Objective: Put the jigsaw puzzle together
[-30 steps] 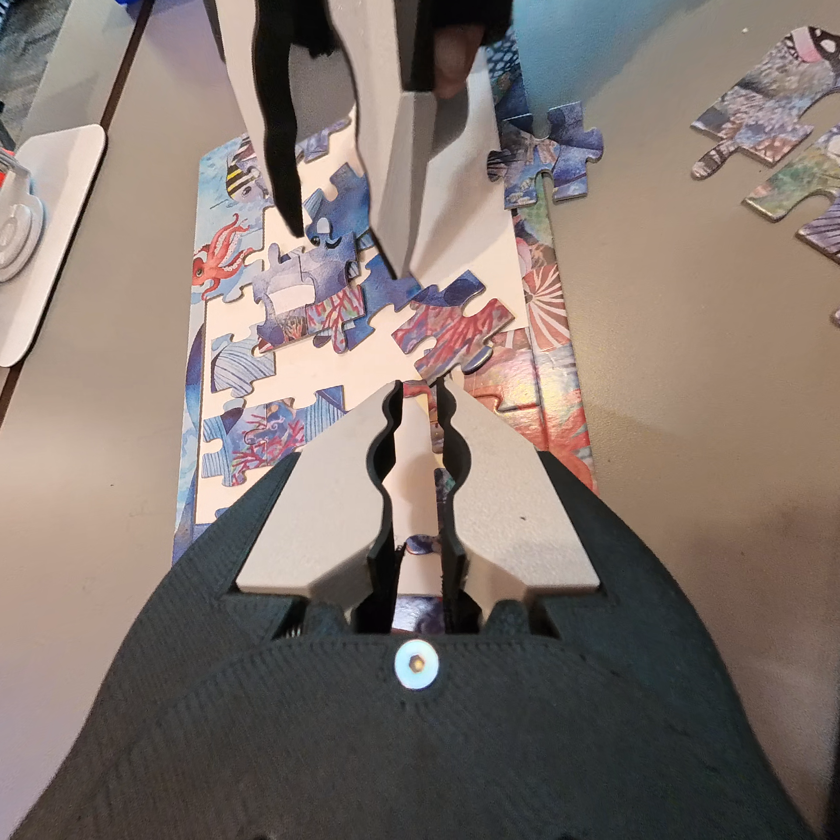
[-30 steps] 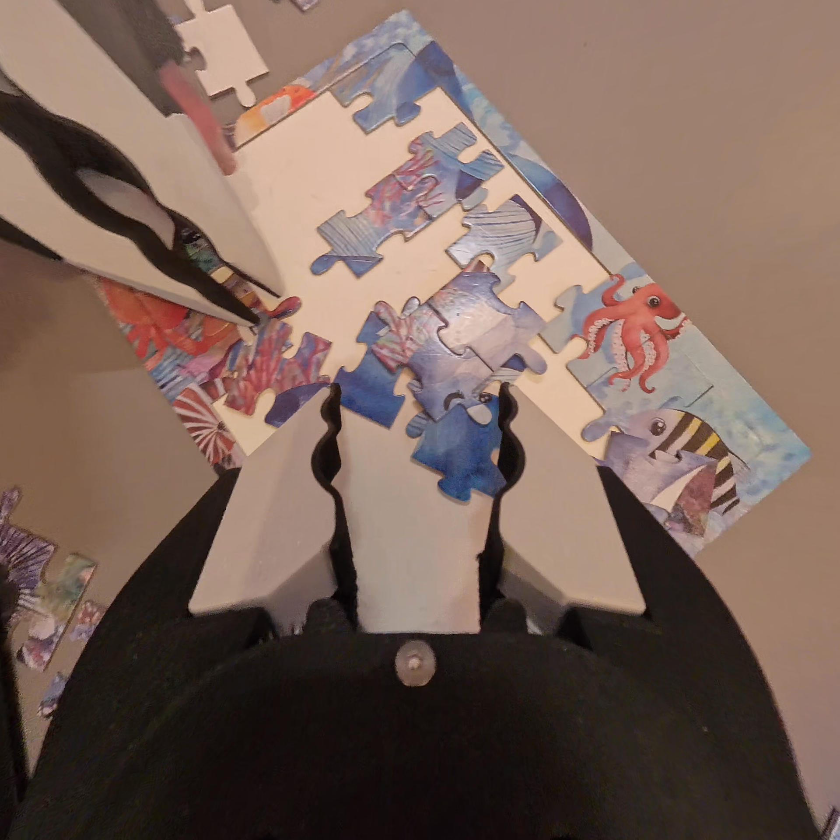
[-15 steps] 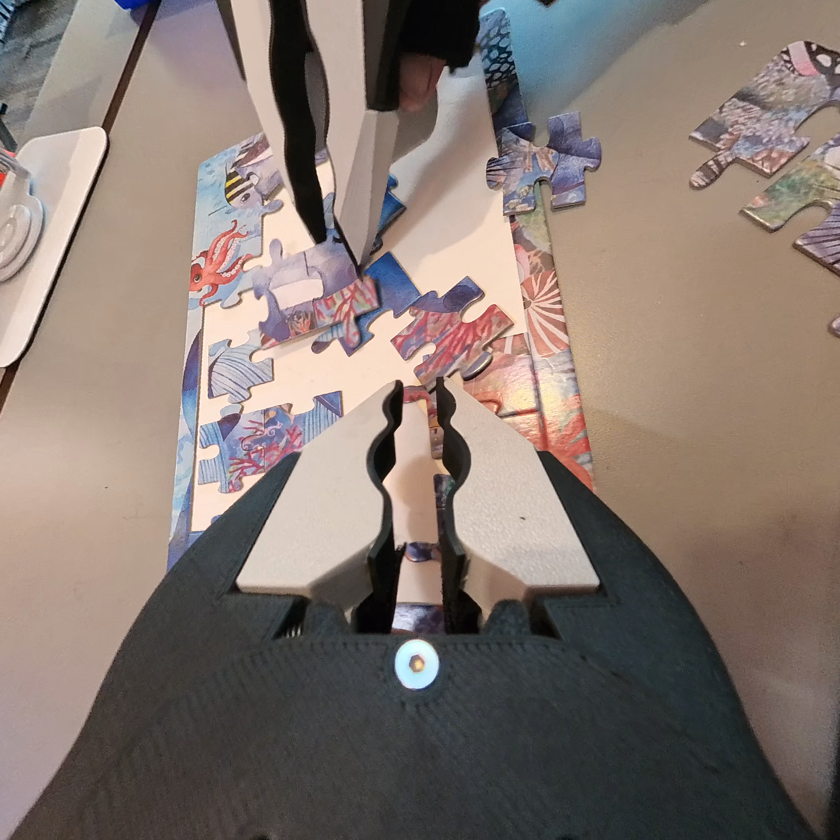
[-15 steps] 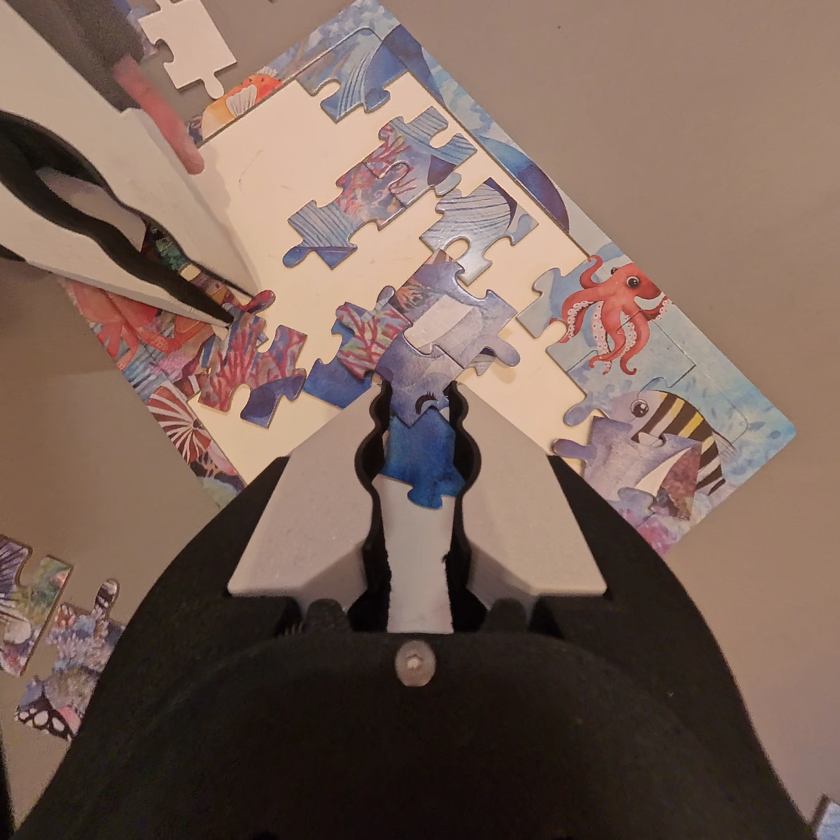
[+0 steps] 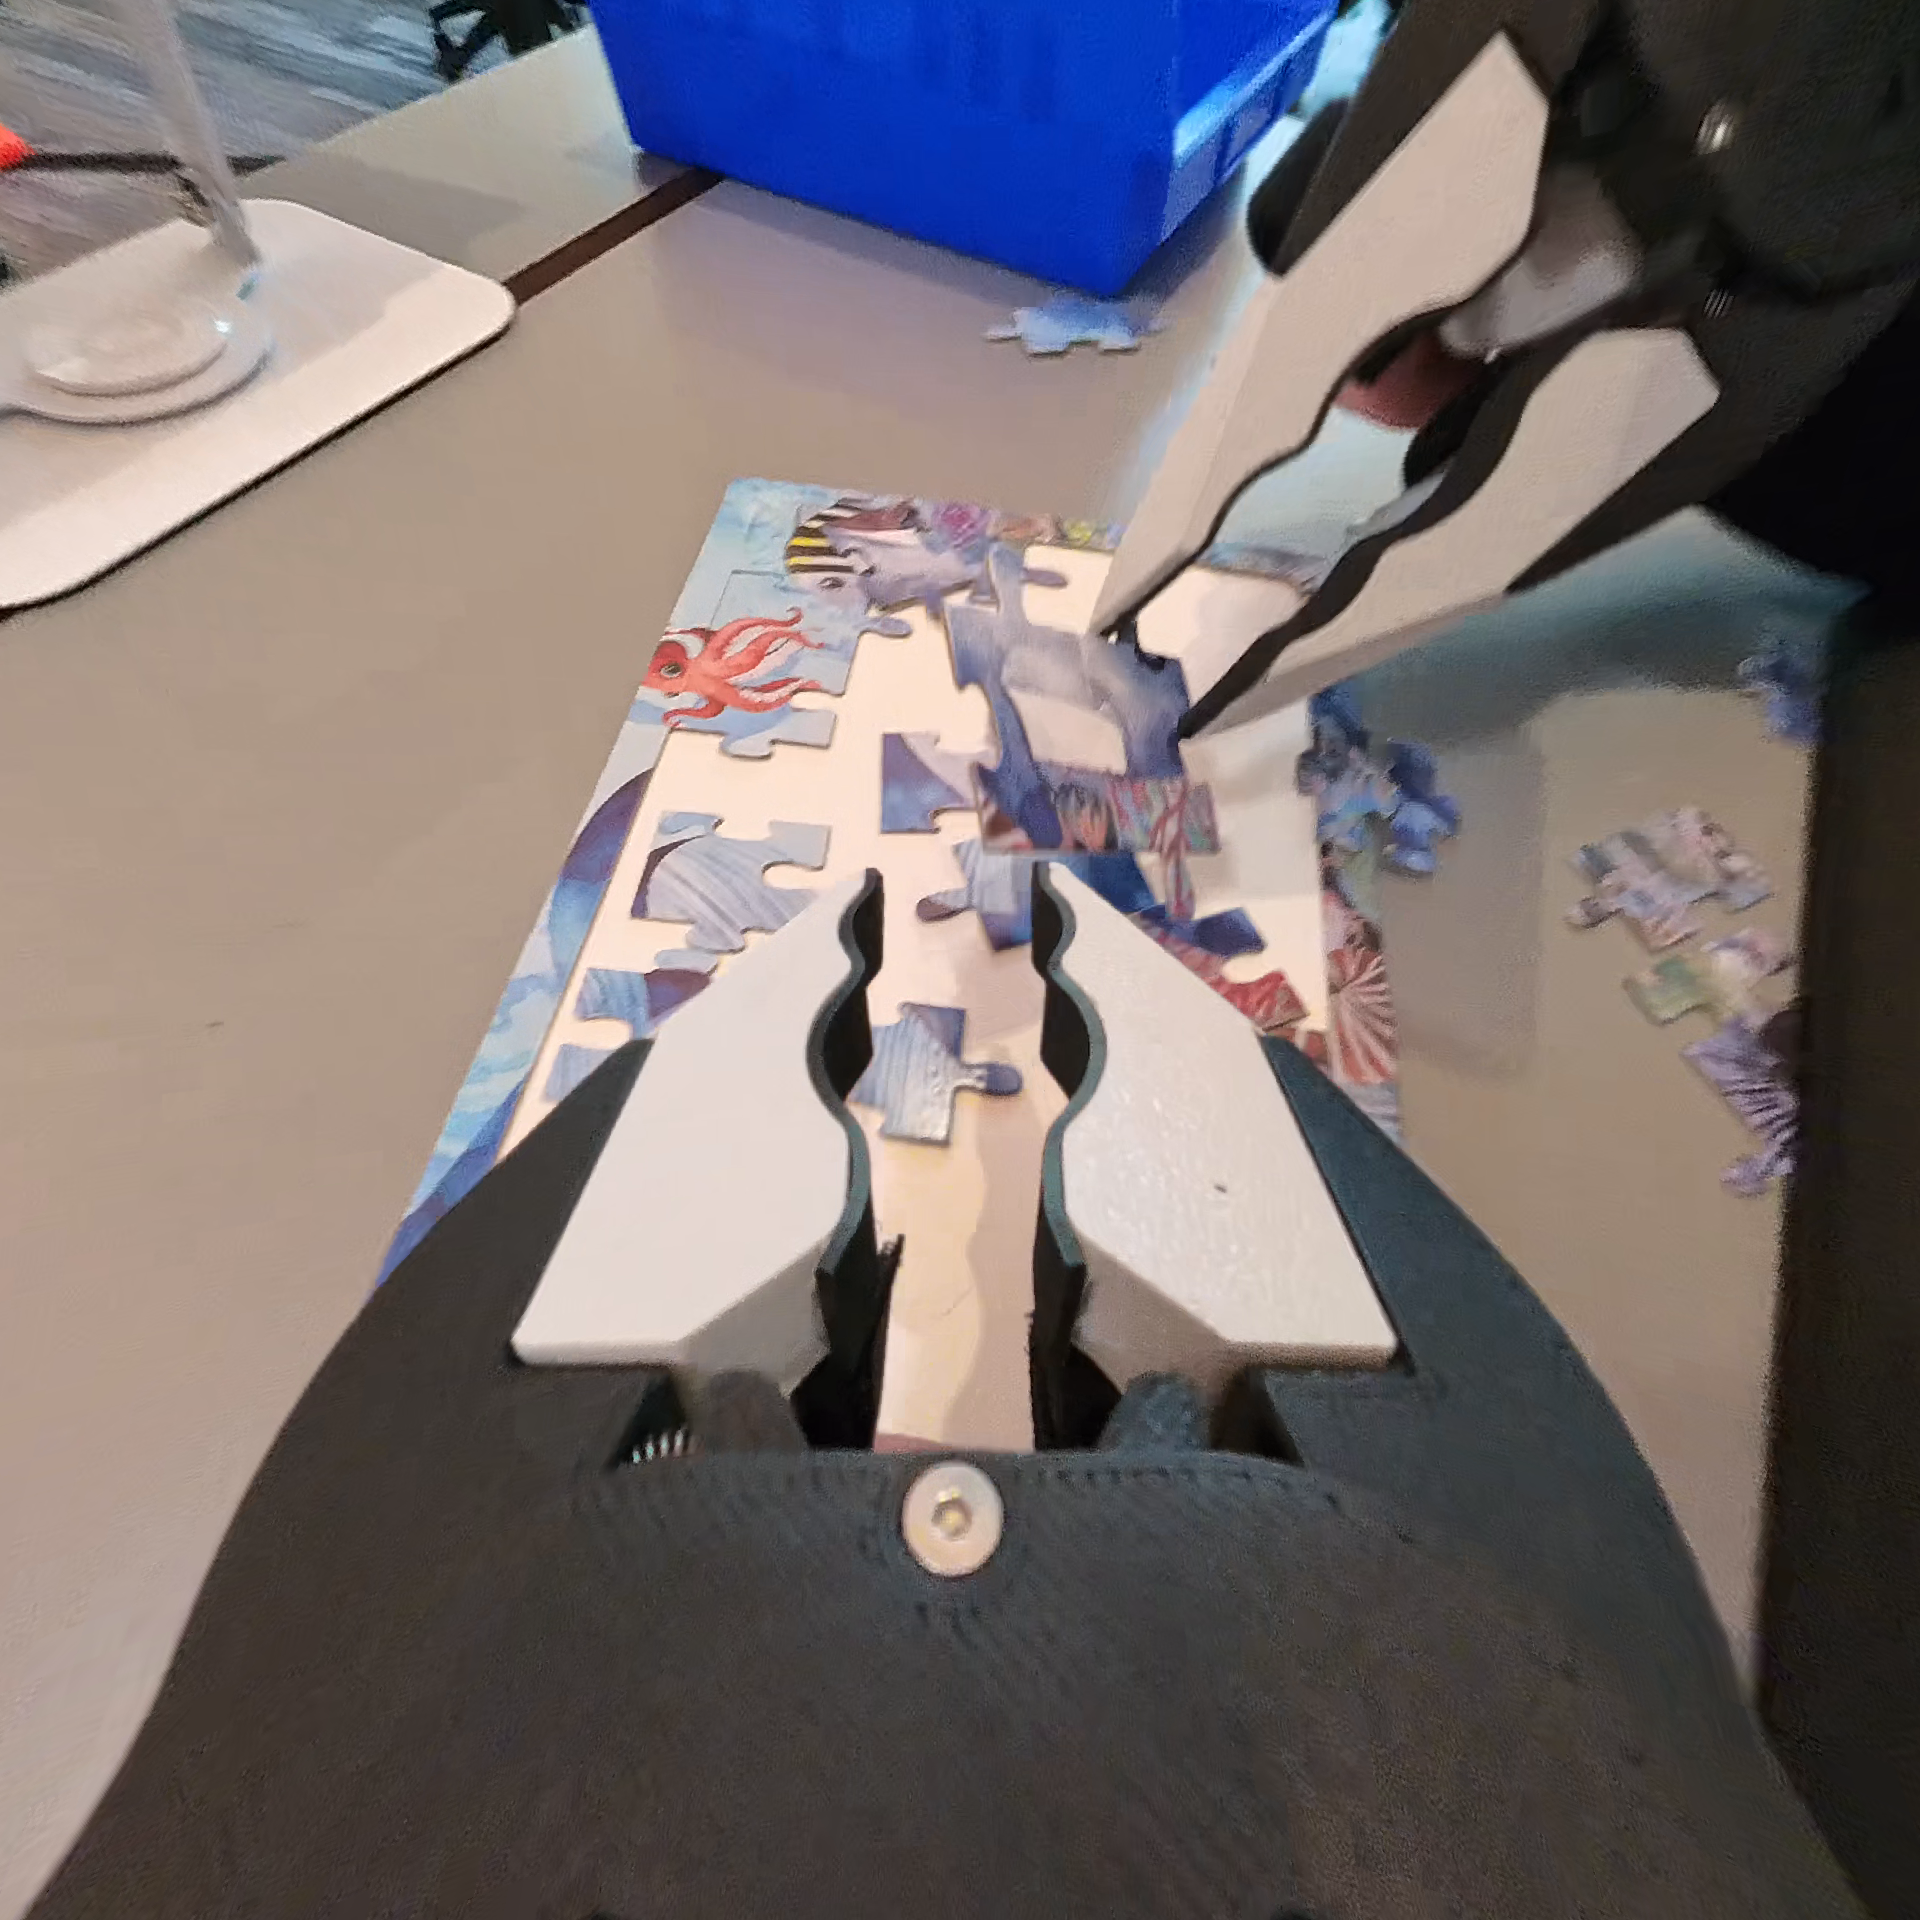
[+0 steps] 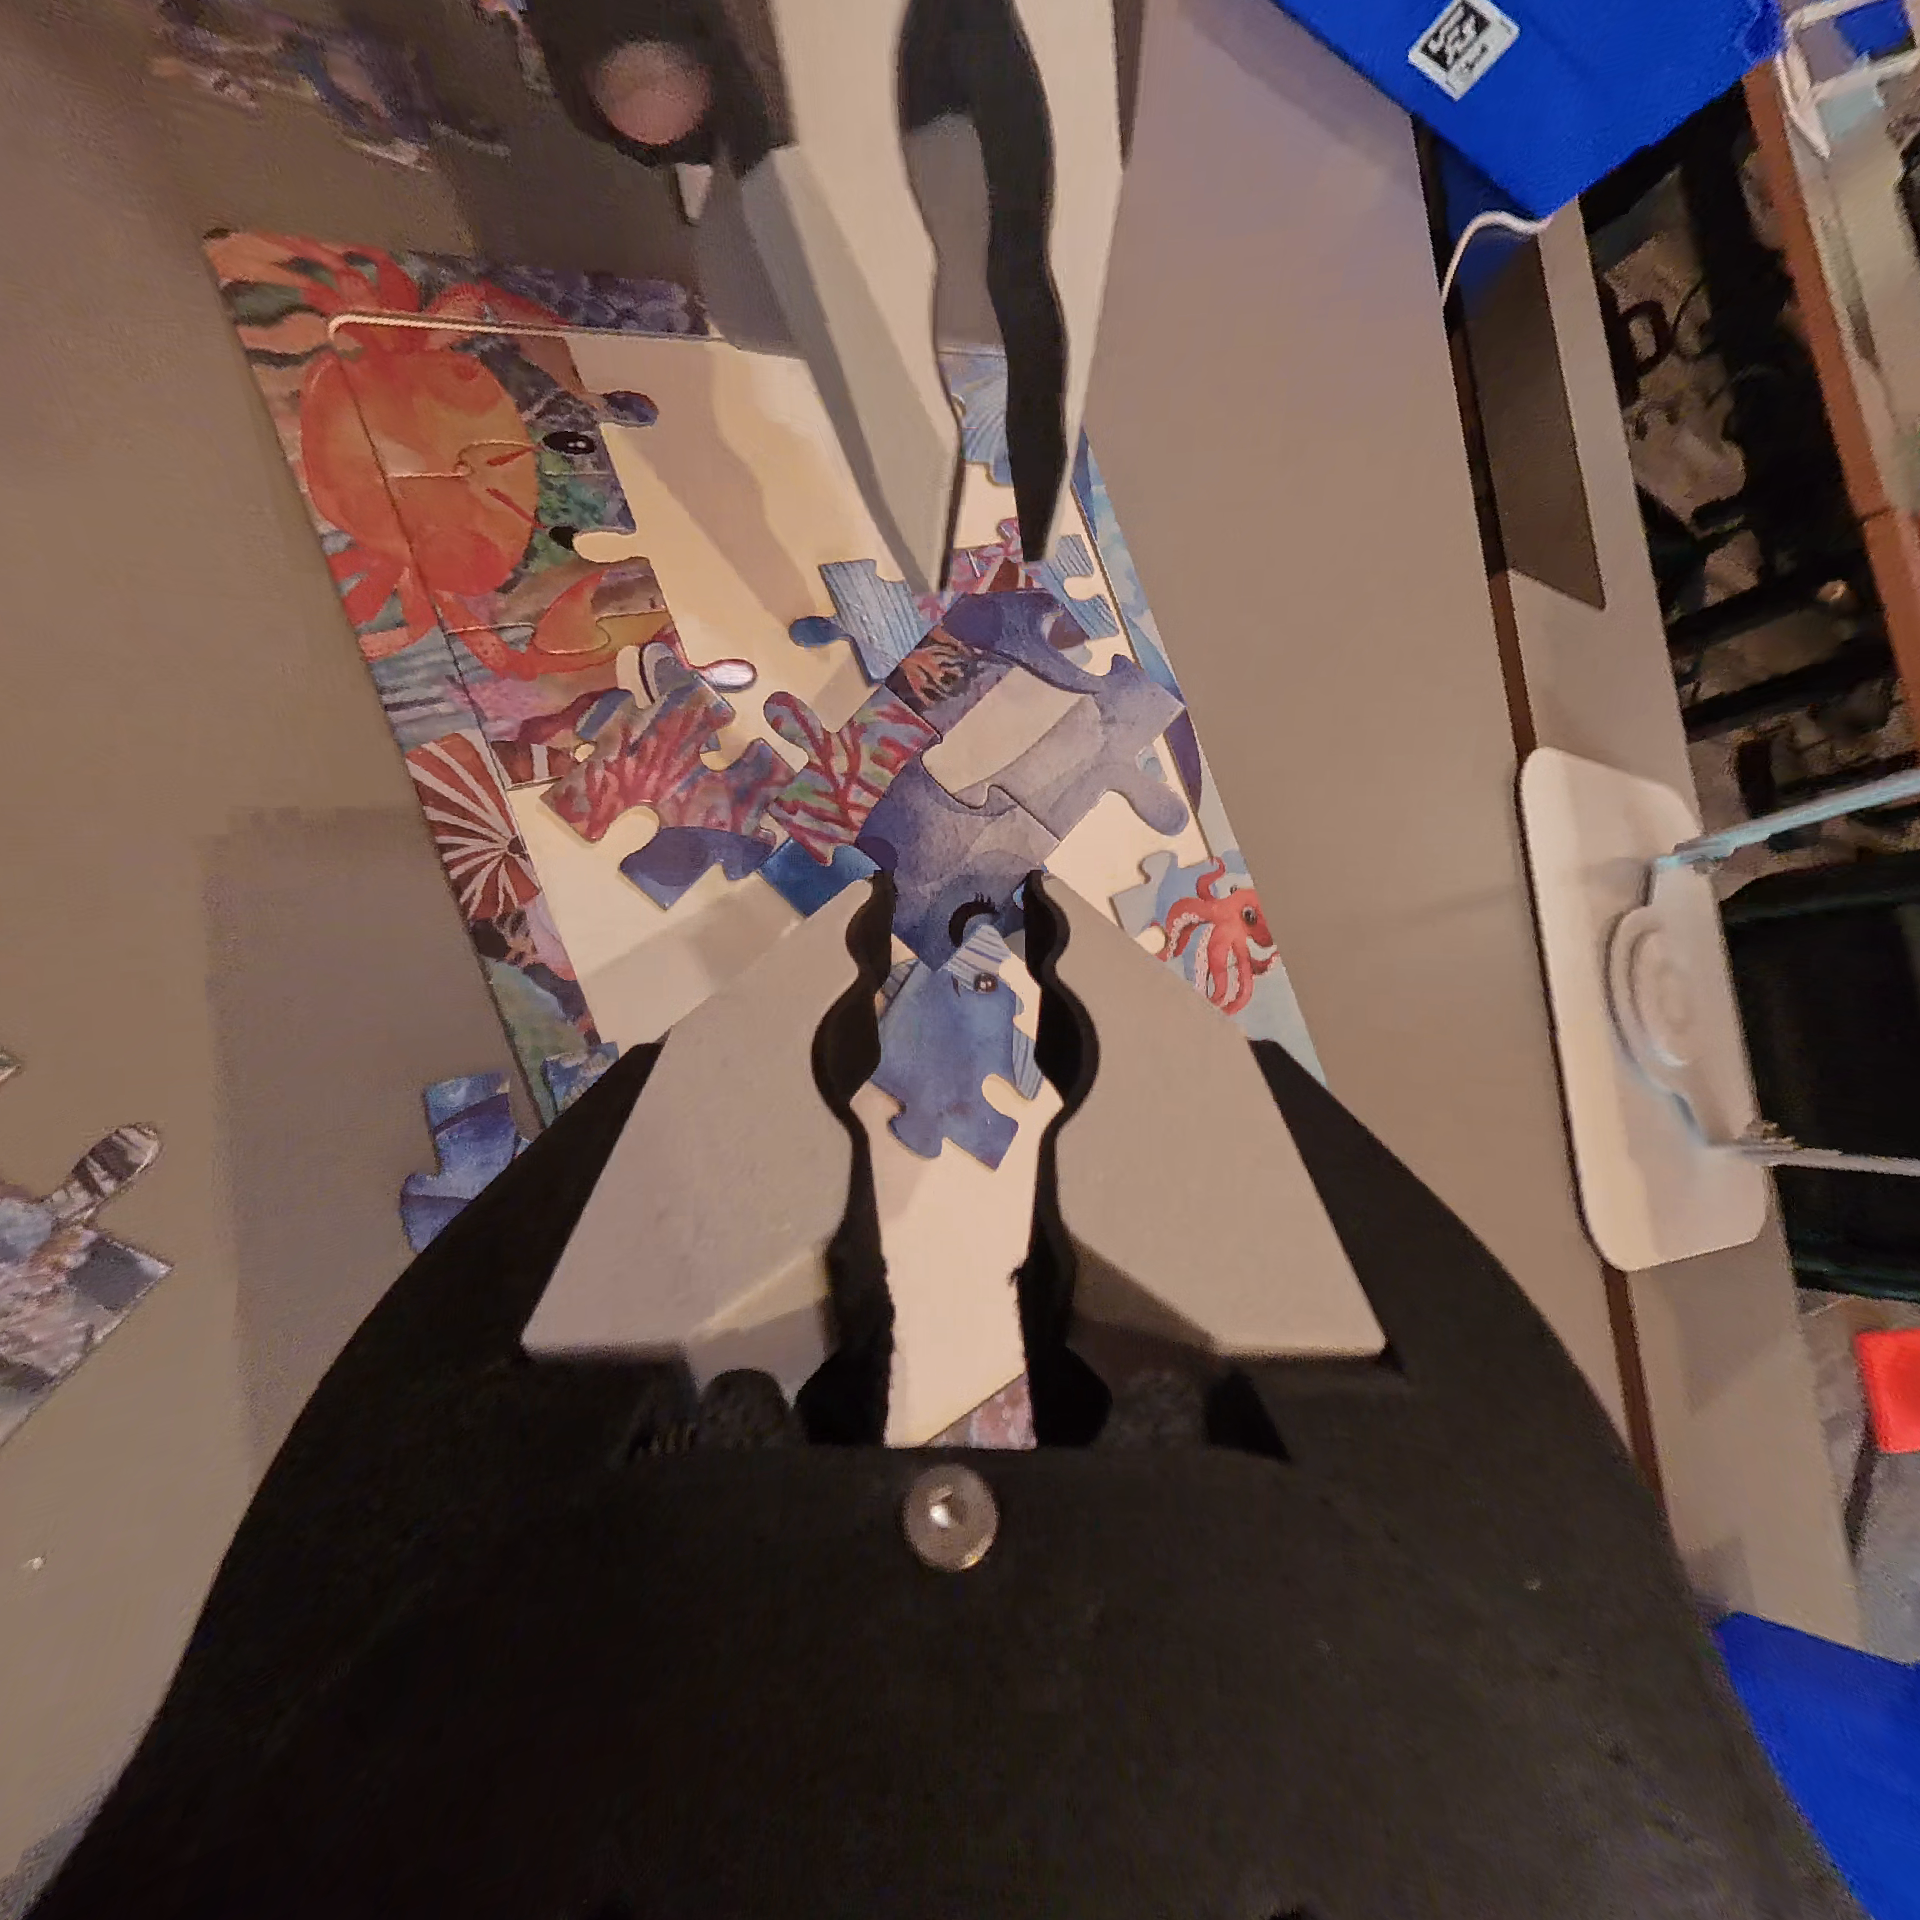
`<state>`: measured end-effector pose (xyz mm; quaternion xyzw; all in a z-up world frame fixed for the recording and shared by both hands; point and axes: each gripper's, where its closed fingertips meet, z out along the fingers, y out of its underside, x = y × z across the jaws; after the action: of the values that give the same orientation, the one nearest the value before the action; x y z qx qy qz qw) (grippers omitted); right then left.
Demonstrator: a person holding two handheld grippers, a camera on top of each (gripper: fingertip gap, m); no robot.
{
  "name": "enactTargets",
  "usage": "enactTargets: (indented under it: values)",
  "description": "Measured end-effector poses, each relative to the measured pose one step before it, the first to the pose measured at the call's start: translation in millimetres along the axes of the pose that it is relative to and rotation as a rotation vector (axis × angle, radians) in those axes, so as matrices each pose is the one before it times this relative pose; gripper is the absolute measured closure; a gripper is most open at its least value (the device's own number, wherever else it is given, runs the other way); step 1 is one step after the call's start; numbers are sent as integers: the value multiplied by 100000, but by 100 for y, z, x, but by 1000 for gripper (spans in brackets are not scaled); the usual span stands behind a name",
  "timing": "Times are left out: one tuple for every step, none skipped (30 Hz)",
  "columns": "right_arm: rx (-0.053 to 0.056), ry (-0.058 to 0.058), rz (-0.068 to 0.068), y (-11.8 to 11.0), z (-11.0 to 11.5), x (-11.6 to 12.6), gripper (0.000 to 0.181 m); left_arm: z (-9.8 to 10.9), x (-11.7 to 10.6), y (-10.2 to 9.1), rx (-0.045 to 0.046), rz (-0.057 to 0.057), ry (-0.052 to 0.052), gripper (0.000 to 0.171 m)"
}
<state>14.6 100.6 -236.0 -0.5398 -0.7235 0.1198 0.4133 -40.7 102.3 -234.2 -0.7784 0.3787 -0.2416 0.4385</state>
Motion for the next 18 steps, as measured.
enactTargets:
  values:
    - [-484,1291,-2714,-139,-2,-61,158,274,169,-90,-313,-1971,2156,149]
    - [-1726,2142,-2170,112,-3,158,158,259,-19,54,-875,-81,637,151]
    - [-673,1029,-1447,82,-69,94,158,163,36,-5,-202,50,1028,154]
    - [833,355,-225,-55,-136,73,158,50,106,-94,682,-1657,1940,156]
    - [774,179,350,-21,-140,113,158,-60,116,-127,953,-2841,2644,153]
    - [832,252,221,-34,-121,92,158,-180,452,-111,709,-2429,4732,147]
    - [658,182,-378,-51,-149,45,158,-276,220,-180,925,-1829,2852,146]
    - [521,345,-501,-104,-139,59,158,-259,157,-206,866,-1424,2259,144]
    - [774,350,-332,-191,-127,42,158,-148,240,-197,682,-1628,2678,142]
    - [1074,-65,-591,-266,-87,-48,158,-40,140,-331,1750,-1439,1642,142]
    - [693,-454,-1033,-217,-38,-157,158,106,66,-238,1260,-1417,856,143]
    - [185,491,-1059,-130,-1,-35,158,210,172,12,-220,-936,1334,147]
    - [-50,481,-606,-78,32,-12,158,217,233,-43,296,80,1069,151]
    - [-36,59,-96,-36,48,-29,158,217,282,30,-348,198,1224,155]
    - [217,139,115,-25,34,1,158,190,193,-9,-181,278,612,159]
    - [-195,222,226,86,18,54,158,79,-15,-175,900,533,-402,161]
    - [177,357,798,93,-9,128,157,-9,129,-231,1344,-551,1004,164]
    - [1300,-214,2486,-34,-61,172,159,-37,58,-257,1579,-1499,849,171]
